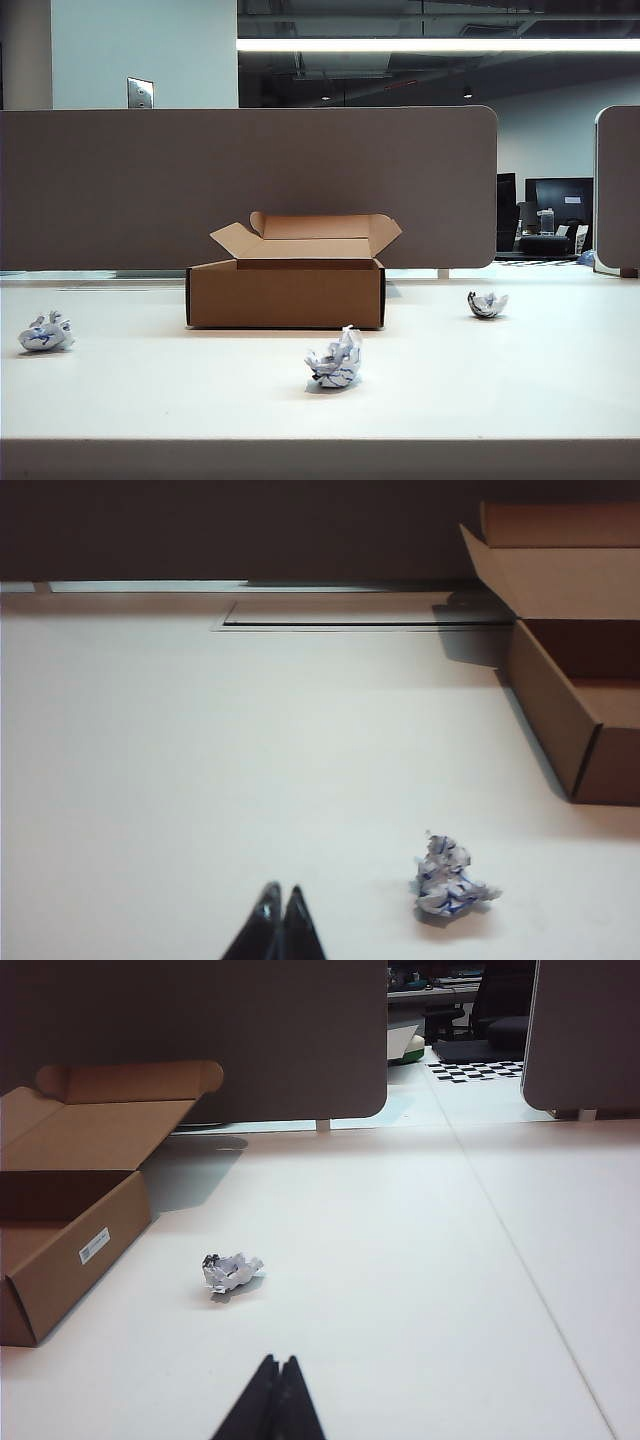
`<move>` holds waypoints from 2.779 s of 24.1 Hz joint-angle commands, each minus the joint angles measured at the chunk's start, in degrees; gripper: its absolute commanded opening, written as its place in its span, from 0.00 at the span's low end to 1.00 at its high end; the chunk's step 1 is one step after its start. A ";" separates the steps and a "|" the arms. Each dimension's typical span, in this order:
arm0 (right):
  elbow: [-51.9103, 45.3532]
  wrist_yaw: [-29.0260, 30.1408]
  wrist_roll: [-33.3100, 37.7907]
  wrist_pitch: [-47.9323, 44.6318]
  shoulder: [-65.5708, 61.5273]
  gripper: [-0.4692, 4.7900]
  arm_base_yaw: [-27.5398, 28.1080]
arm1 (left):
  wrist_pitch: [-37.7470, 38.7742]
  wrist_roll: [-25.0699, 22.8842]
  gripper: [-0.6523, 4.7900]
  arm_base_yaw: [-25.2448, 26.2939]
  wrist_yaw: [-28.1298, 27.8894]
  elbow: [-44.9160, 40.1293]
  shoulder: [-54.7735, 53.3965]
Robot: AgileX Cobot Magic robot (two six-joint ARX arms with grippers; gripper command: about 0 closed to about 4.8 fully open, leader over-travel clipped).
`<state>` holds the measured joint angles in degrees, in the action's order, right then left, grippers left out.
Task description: Pick up all the paper balls on the table and put them in the paper box.
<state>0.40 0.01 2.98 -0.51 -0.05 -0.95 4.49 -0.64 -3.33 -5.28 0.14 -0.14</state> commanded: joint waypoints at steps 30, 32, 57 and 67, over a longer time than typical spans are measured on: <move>15.06 0.61 3.78 -3.63 -5.33 0.07 -0.09 | 6.62 -0.17 0.11 0.02 7.10 20.39 -6.73; 18.80 2.23 2.40 -3.58 -8.81 0.07 -0.09 | 8.59 -2.64 0.11 0.02 8.26 24.15 -10.40; 57.46 12.61 -2.38 -5.79 -85.70 0.56 -3.63 | -1.60 -11.34 0.42 -1.36 16.90 39.85 -67.45; 59.21 12.55 0.11 -11.67 -96.39 0.78 -4.35 | -2.08 -9.18 0.65 -1.36 16.85 39.95 -80.91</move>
<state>59.13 12.49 1.69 -10.66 -96.23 -5.23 3.25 -10.17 -4.82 11.42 39.88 -80.36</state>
